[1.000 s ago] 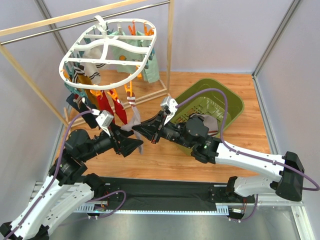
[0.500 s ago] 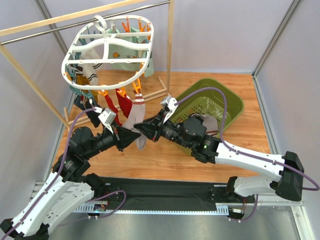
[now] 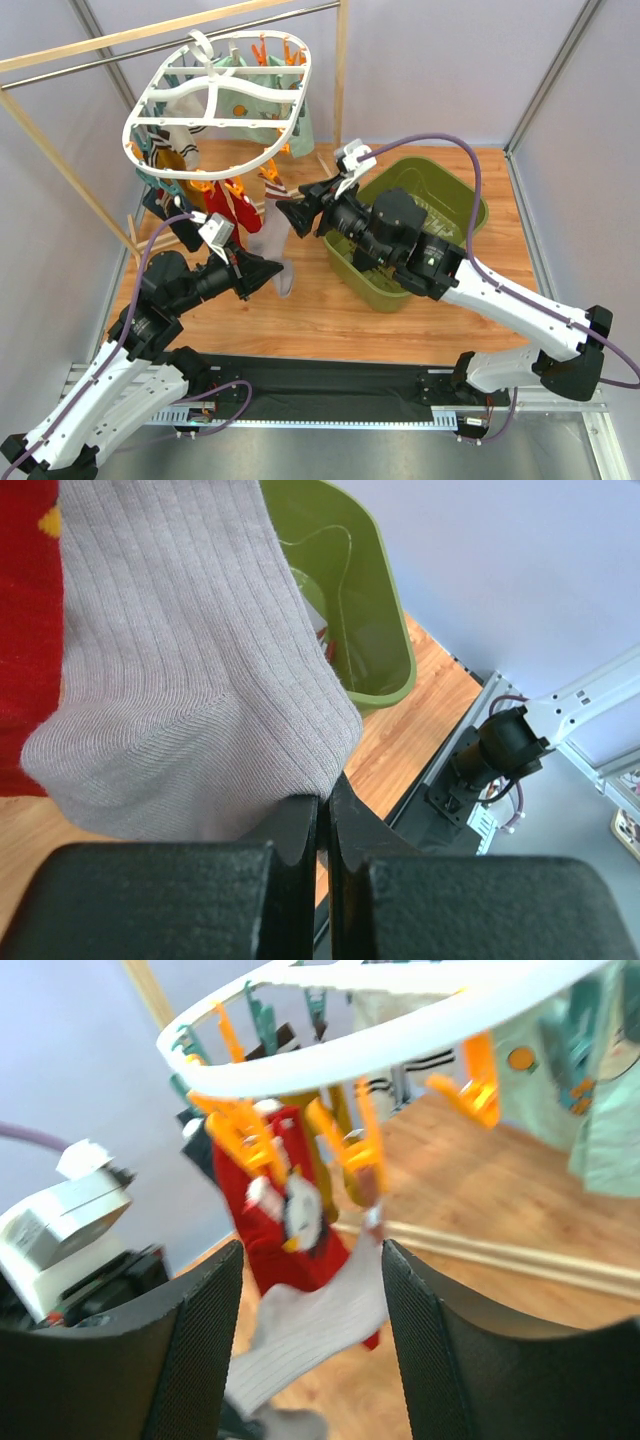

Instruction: Remove the socks clipped to the hanger

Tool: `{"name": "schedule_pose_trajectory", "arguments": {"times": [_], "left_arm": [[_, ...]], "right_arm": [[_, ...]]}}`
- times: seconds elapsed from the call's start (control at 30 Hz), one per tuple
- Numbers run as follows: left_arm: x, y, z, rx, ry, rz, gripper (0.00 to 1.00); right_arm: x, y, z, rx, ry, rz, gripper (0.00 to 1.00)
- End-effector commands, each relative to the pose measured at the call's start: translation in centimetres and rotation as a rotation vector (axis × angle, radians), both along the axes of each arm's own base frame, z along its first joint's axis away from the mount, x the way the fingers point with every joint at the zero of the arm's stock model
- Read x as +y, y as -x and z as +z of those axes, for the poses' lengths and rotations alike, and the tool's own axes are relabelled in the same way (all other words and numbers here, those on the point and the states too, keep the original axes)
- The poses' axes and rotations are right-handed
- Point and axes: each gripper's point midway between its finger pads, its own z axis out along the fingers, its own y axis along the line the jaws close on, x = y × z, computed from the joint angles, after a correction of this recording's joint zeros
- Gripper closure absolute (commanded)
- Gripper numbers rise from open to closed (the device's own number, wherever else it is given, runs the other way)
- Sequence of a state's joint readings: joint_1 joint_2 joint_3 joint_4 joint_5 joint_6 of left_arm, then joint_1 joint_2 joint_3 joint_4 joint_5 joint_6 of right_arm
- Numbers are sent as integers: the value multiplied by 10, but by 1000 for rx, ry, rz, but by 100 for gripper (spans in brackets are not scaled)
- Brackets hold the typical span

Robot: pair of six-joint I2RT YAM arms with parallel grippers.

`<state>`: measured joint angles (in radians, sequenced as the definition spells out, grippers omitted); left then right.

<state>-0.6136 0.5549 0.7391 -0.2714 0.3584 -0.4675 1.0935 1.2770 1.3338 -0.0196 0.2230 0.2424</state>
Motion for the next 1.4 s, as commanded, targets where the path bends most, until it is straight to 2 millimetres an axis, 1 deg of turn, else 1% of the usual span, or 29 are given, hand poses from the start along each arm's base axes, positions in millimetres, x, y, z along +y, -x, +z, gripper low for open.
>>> {"name": "schedule_pose_trajectory", "arguments": {"times": [0.0,0.03,0.07,0.1,0.13,0.17,0.2,0.23,0.27,0.37,0.4,0.43,0.5,0.53,0.6,0.63,0.7,0.77,0.83,0.87,0.93,1.03,1.17,1.27,1.37], "left_arm": [[-2,1,13,-44,36,-13,100],[-1,1,12,-44,34,-11,100],[-1,1,11,-44,33,-13,100],[-1,1,11,-47,31,-10,100],[-1,1,11,-48,30,-10,100],[-1,1,9,-47,27,-12,100],[-1,1,8,-44,26,-13,100],[-1,1,8,-47,24,-16,100],[-2,1,6,-43,22,-18,100],[-2,3,7,-48,25,-24,100],[-2,3,7,-49,25,-27,100],[-2,3,7,-50,24,-27,100],[-2,4,8,-56,23,-29,100],[-1,4,9,-58,26,-27,100],[-2,4,9,-58,22,-29,100],[-2,4,10,-60,24,-31,100],[-2,4,9,-61,22,-32,100],[-2,5,9,-63,23,-34,100],[-2,5,9,-61,25,-34,100],[-2,5,9,-61,25,-34,100],[-1,5,9,-61,25,-32,100],[-2,6,9,-64,25,-38,100],[-2,6,9,-65,26,-38,100],[-3,6,9,-65,30,-44,100],[-4,7,9,-65,30,-50,100]], "right_arm": [[-6,-15,9,-59,85,45,40],[-6,-18,11,-69,96,45,38],[-8,-19,26,-94,88,39,37],[-5,-23,20,-101,132,36,36],[-4,-26,20,-98,142,28,35],[-5,-28,37,-114,127,16,35],[2,-37,27,-98,166,-1,34],[2,-39,23,-104,207,-4,34],[5,-41,22,-115,221,-1,33],[15,-38,26,-177,238,55,30],[15,-38,29,-189,239,57,29],[20,-39,25,-191,251,62,27],[21,-42,27,-197,258,61,27],[22,-41,32,-205,252,64,27],[27,-41,30,-209,256,82,27],[28,-40,33,-214,250,89,28],[33,-41,30,-211,247,100,30],[37,-43,30,-209,242,101,35],[40,-45,29,-204,239,100,36],[45,-40,28,-205,230,135,36],[50,-38,32,-209,204,153,37],[54,-41,32,-207,188,149,39],[56,-42,37,-220,154,144,39],[58,-42,46,-207,99,138,44],[58,-45,50,-200,70,121,46]]}}
